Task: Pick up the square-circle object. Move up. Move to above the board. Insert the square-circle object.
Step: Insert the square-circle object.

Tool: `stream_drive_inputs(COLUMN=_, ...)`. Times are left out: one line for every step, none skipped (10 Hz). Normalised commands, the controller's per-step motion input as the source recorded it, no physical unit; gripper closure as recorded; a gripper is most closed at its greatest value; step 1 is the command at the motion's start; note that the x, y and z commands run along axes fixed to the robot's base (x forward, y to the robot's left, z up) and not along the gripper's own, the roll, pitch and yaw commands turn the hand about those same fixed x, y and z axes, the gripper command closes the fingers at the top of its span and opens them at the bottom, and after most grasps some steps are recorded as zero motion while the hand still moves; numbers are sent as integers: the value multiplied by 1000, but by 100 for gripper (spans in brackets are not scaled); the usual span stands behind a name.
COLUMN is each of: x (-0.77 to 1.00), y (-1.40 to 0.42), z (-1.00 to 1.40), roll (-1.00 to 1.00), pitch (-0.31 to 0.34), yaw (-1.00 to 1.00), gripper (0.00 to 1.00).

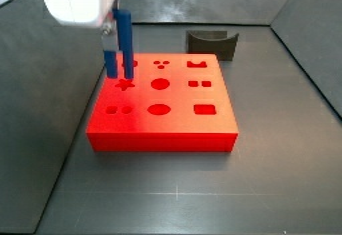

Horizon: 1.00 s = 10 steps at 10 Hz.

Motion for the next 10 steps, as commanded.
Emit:
stream_drive_inputs(x=100, y=-283, z=-320, roll=-23, pitch=-103, yaw=71, gripper=100)
stream_drive_inputs(x=34, y=-174, z=-329, roll=-54, pitch=-179, yaw=29, gripper=100)
stream_drive_inputs(x=0, y=-80, z=-280, roll=-41, pitch=-273, yaw=0, gripper=100)
stream_drive_inputs(x=0, y=-23, z=-157, roll=0, pitch=-174, yaw=0, gripper=100)
stream_drive_inputs(x=0, y=0, z=-77, roll=0, pitch=-64, yaw=0, gripper=100)
stream_drive_inputs(x=37, y=0, z=-217, roll=0, pitch=-63, yaw=-31, gripper=100)
stream_drive_inputs(x=91, y=0, z=-251, roll=0, pitch=-93, yaw=-83, gripper=100)
stream_drive_inputs(x=100, y=0, z=-229, roll=0, pitch=-70, yaw=-40, gripper=100)
stream_drive_inputs(x=0, y=0, z=-197, roll=0, pitch=-30, yaw=0, gripper=100)
stream_drive_inputs(x=-91, y=0, z=-229, roll=0, pitch=0, yaw=0, gripper=100)
